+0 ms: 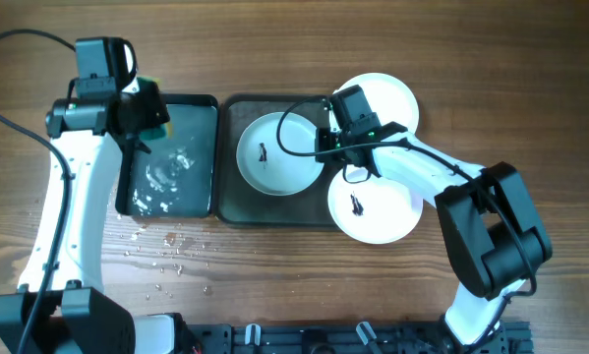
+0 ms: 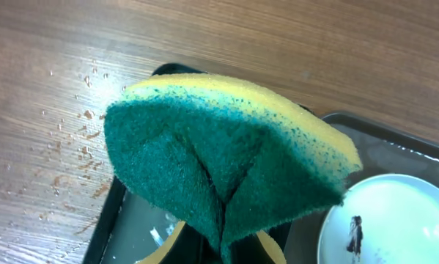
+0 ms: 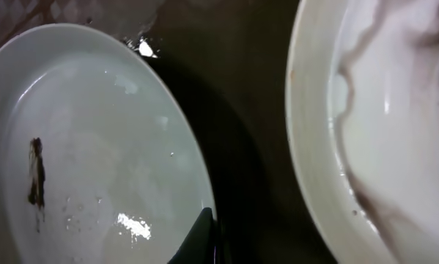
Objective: Clean dirty plates on tray and stack at the side
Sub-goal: 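Move the sponge with the left gripper onto the held plate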
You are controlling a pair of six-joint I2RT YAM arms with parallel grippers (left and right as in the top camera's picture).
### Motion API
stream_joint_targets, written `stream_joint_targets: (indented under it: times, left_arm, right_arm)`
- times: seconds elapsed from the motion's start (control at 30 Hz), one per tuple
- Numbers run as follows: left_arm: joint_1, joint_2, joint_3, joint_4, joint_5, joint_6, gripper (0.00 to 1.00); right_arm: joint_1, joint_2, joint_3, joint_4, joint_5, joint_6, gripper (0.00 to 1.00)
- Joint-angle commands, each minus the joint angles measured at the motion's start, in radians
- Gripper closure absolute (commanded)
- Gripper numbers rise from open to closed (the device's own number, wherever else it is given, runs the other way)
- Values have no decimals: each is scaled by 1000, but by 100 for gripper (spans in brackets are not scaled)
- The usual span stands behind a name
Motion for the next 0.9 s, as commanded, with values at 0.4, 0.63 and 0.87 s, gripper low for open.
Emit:
stream_joint_targets:
  times: [0.4, 0.63, 0.87]
  left_arm:
    - [-167, 89, 22, 62, 115, 28, 96]
    - [-332, 156, 22, 111, 132, -94, 96]
    - [-405, 263, 22, 139, 133, -166, 96]
  right_arm:
    - [3, 16, -7, -24, -124, 102, 96]
    - [3, 16, -7, -21, -66, 127, 96]
    - [3, 16, -7, -9, 18, 145, 96]
